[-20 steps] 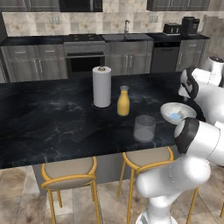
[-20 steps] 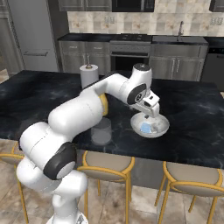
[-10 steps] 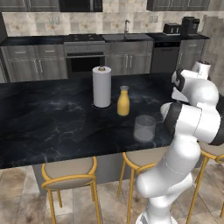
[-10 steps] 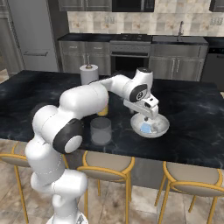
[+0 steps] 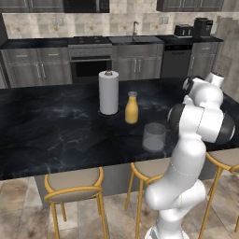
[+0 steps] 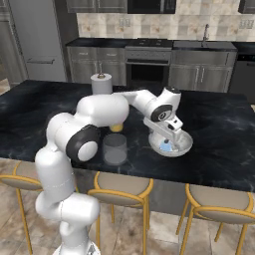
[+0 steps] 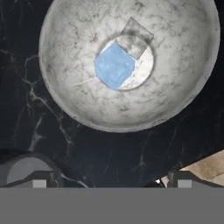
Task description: There are two ice cubes in the ice bowl. Place both ice cubes in the glass cup.
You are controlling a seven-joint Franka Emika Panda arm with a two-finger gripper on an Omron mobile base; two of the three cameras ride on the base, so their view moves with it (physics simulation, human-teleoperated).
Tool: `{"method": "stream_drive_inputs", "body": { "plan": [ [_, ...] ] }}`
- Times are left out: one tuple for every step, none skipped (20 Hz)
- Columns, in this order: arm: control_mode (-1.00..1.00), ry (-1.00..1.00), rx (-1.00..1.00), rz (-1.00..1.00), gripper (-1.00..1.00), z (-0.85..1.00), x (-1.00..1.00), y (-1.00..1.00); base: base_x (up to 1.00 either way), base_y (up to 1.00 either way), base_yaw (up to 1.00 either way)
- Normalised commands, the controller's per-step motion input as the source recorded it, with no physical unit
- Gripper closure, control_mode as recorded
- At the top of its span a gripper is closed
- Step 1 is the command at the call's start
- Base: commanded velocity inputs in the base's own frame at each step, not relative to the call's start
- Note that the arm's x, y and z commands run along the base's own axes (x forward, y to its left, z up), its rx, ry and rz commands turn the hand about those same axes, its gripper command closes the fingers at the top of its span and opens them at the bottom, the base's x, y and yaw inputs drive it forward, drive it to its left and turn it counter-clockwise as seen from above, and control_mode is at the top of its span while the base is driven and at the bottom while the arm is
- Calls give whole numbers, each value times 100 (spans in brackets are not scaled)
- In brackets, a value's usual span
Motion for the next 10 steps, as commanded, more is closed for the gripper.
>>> {"method": "stream_drive_inputs", "body": {
  "plan": [
    [-100,0,0,0,-100,-12,31,0,0,0,0],
    [-100,0,0,0,-100,-11,33,0,0,0,0],
    [-100,0,0,0,-100,-9,34,0,0,0,0],
    [-100,0,0,0,-100,-9,36,-1,0,0,0],
    [-100,0,0,0,-100,-11,35,-6,0,0,0],
    [-100,0,0,0,-100,-16,34,-10,0,0,0],
    [-100,0,0,0,-100,-17,29,-16,0,0,0],
    [-100,0,0,0,-100,-20,27,-19,0,0,0],
    [-100,0,0,0,-100,-22,26,-21,0,0,0],
    [-100,0,0,0,-100,-26,21,-23,0,0,0]
  ]
}}
